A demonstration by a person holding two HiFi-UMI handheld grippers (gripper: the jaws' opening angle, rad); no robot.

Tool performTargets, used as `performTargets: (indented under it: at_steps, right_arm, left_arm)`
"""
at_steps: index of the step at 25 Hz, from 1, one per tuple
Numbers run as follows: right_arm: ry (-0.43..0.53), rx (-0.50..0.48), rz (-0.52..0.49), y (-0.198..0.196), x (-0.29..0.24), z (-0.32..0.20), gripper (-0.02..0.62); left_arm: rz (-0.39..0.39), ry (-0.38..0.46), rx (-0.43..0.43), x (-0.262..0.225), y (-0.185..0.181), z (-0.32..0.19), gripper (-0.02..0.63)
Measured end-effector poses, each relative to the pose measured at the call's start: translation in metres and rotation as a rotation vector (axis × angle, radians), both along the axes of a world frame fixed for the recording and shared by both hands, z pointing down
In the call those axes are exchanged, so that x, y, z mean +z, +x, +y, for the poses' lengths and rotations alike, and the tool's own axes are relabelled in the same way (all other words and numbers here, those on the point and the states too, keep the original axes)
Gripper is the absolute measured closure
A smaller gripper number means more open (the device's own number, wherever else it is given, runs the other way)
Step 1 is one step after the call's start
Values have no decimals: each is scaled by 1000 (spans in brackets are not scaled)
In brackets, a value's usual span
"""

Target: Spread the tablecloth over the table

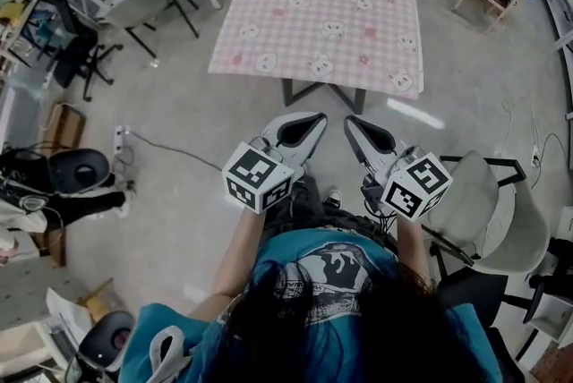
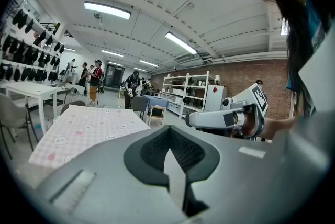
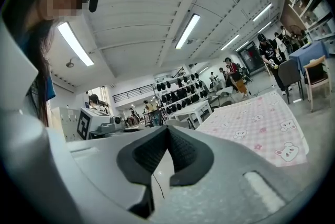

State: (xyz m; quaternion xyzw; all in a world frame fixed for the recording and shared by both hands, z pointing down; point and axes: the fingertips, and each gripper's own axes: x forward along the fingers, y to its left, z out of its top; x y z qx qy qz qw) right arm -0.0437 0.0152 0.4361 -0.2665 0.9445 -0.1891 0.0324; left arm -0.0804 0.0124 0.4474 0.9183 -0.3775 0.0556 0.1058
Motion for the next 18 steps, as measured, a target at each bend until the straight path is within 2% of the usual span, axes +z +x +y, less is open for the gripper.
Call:
performTargets:
  at_steps: [18]
  right_arm:
    - [25,-25,73,-3,11,11,595]
  left_arm:
    - [-53,-23,26,12,10,9,591]
